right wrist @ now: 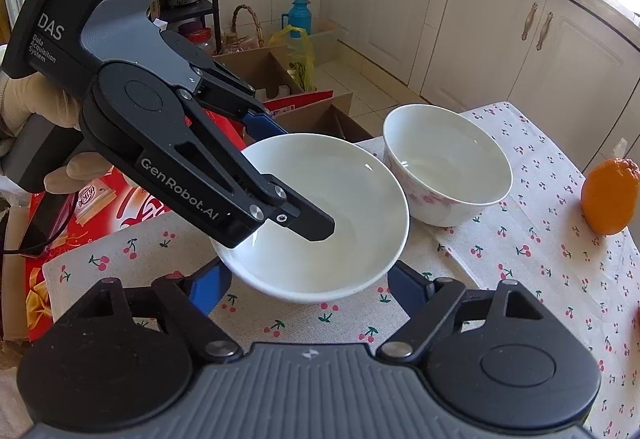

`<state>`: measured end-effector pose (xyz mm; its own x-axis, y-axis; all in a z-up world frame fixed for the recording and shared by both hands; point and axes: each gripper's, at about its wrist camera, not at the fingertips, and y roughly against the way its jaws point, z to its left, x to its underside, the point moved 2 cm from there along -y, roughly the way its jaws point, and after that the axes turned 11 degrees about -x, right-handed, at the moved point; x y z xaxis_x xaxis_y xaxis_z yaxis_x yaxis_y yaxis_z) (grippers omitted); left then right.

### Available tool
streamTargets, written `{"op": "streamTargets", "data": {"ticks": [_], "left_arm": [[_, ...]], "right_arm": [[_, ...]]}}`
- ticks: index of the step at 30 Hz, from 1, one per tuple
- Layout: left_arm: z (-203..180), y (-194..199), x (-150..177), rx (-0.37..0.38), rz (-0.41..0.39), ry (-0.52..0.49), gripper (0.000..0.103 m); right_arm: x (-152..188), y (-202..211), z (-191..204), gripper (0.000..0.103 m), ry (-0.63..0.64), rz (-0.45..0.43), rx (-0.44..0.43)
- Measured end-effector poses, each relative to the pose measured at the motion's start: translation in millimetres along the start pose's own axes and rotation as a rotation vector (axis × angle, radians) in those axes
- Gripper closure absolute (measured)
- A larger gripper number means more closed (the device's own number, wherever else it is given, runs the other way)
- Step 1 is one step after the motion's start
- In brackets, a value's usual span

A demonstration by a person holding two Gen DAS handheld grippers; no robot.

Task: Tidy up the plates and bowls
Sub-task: 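Grasp the rim of another white bowl with the left gripper, then carry the held bowl with the left gripper toward the bowl beside the plates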

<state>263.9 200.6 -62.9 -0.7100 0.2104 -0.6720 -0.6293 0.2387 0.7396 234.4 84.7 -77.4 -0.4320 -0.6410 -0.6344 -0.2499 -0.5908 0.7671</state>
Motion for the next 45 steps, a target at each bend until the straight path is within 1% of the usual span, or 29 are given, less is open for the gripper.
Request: {"op": "streamTargets", "data": {"ticks": [1,3,8,18,23,32,45], "left_arm": [[0,0,0,0.003,0.001,-0.002,0.046],[0,0,-1,0.007,0.003,-0.003,0.048],[-1,1,-3,0.02,0.0,-0.008,0.048],[-5,2,-4,0.013,0.003,-0.019,0.048],[-11,7,-5,0.016,-0.003,-0.032,0.048],[-34,19,-10,0.028,-0.013,-0.067,0.048],[-86,45,-21,0.054,-0.061,-0.141,0.048]], "right_arm": [[0,-1,0,0.015,0.001,-0.001,-0.001],[0,0,1,0.016,0.002,-0.004,-0.003],[0,-1,-1,0.017,-0.002,-0.005,-0.009],[0,0,-1,0.017,-0.02,-0.001,-0.016],[3,7,0,0.017,-0.04,-0.009,-0.018],[13,36,6,0.017,-0.059,-0.026,0.003],[36,94,13,0.017,-0.08,-0.083,0.055]]}}
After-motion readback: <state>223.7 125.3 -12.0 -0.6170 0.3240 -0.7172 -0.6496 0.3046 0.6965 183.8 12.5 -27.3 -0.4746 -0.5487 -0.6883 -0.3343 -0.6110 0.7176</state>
